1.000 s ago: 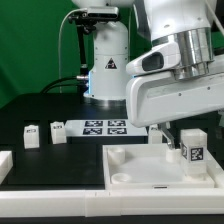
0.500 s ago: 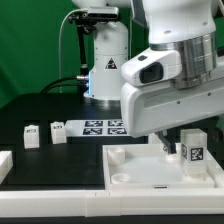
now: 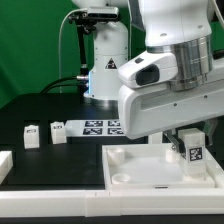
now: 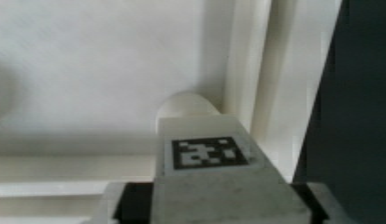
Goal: Assemble one leg
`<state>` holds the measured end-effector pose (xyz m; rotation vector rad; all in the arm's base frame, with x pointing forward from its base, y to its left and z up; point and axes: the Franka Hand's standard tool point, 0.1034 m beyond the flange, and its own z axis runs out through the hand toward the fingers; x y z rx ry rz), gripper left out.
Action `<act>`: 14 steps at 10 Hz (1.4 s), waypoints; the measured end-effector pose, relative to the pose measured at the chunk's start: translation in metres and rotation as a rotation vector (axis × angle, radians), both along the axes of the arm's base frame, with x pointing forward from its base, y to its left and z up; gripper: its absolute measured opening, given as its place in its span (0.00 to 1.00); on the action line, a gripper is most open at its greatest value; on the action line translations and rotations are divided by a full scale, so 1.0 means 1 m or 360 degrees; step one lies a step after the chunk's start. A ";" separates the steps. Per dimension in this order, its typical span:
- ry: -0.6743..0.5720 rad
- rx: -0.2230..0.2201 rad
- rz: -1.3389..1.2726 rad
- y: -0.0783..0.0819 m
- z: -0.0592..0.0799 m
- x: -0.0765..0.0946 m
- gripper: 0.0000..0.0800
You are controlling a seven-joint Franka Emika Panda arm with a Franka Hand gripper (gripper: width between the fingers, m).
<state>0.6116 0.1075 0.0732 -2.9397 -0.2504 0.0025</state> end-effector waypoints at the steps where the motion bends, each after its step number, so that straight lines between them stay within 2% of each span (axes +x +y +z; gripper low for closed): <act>1: 0.0000 0.0000 0.0000 0.000 0.000 0.000 0.36; 4: 0.0022 0.0003 -0.0110 0.001 0.000 0.000 0.36; 10: 0.0148 0.0086 -0.1355 0.002 -0.001 0.007 0.37; 14: 0.0394 0.0125 -0.2334 0.013 -0.002 0.004 0.37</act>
Offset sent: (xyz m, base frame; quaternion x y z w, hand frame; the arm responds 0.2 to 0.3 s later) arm 0.0000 0.0000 0.0000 0.0000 0.0000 0.0899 0.9960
